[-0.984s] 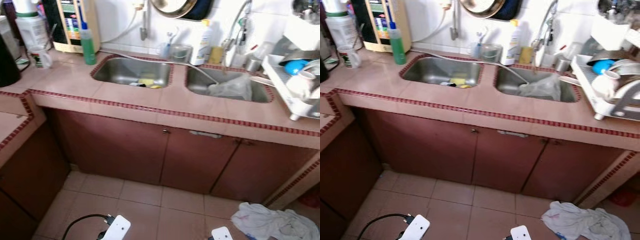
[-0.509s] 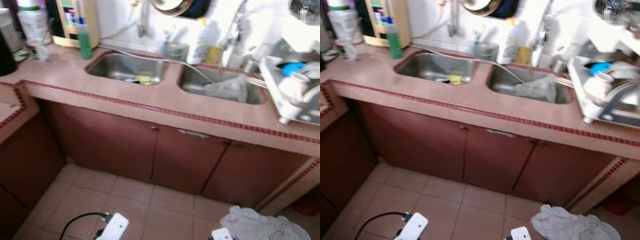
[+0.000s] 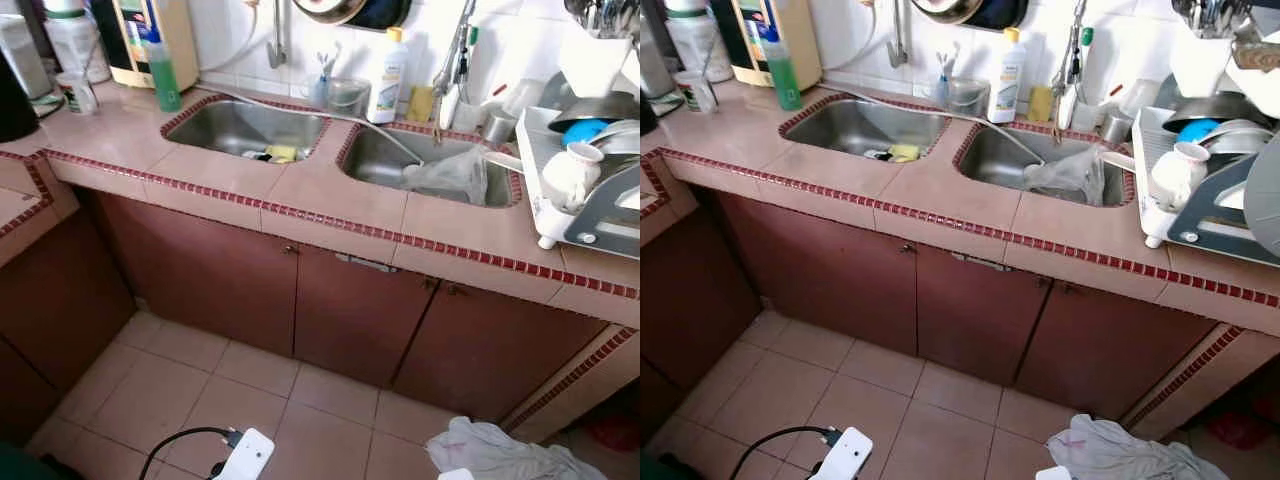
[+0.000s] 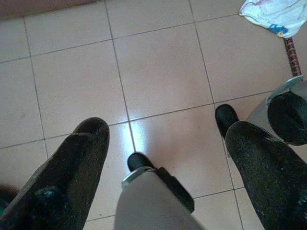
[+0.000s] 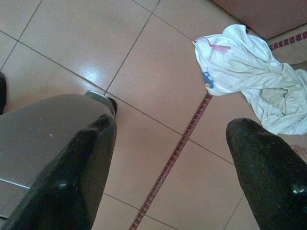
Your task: Kitchen organization
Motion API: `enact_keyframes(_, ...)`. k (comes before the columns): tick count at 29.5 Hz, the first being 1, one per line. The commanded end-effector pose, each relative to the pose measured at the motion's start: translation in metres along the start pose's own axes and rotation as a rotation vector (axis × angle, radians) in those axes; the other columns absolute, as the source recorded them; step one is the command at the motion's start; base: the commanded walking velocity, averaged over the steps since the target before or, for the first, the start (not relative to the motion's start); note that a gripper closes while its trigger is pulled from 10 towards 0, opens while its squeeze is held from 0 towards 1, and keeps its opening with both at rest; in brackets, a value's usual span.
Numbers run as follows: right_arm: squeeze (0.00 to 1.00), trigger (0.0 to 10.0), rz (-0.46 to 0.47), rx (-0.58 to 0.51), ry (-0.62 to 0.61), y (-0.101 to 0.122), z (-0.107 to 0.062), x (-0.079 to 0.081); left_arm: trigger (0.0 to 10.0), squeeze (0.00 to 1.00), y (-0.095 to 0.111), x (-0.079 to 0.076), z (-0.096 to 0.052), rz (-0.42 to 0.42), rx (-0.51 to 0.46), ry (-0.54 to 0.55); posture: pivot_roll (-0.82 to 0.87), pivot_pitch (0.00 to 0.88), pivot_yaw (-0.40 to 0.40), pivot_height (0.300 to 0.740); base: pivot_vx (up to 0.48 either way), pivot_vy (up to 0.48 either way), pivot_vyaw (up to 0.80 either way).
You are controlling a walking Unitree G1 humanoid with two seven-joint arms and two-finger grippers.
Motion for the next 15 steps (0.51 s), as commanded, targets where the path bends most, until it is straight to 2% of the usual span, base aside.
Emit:
enact_keyframes(1,0.00,10.0,0.007,0.012,0.011,-0.0023,-0.0002,0.0043,10.0,0.00,-0.0003,0.0051,-0.0012,-0.009,-0.001,0.005,0.02,0.000,-0.065,0.740,0.000,0.000,0.00)
enact_keyframes(5,0.00,10.0,0.008,0.016,0.011,-0.0033,-0.0004,0.0044,10.0,0.00,0.0014,0.0037,-0.0009,-0.023,-0.007,-0.010,0.01,0.000,-0.065,0.740,0.215,0.000,0.00)
enact_keyframes(14,0.00,10.0,0.019,0.027,0.007,-0.0044,-0.0003,0.0027,10.0,0.00,0.0022,0.0034,-0.0008,-0.023,-0.009,-0.017,0.01,0.000,-0.068,0.740,0.410,0.000,0.00)
enact_keyframes(15,0.00,10.0,0.028,0.030,0.006,-0.0046,-0.0002,0.0022,10.0,0.00,0.0025,0.0034,-0.0008,-0.024,-0.010,-0.017,0.01,0.000,-0.068,0.740,0.420,0.000,-0.75)
Point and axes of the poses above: a point about 5 cm out from each wrist's last joint towards the gripper, its own z axis pointing out of the wrist towards the gripper, its own y axis along the axis of the wrist's last joint, x = y × z, the point moved 3 cm from there along z, pointing out of the wrist towards the gripper, and after that the axes turned 7 degrees about -z, right-handed, at the moved point
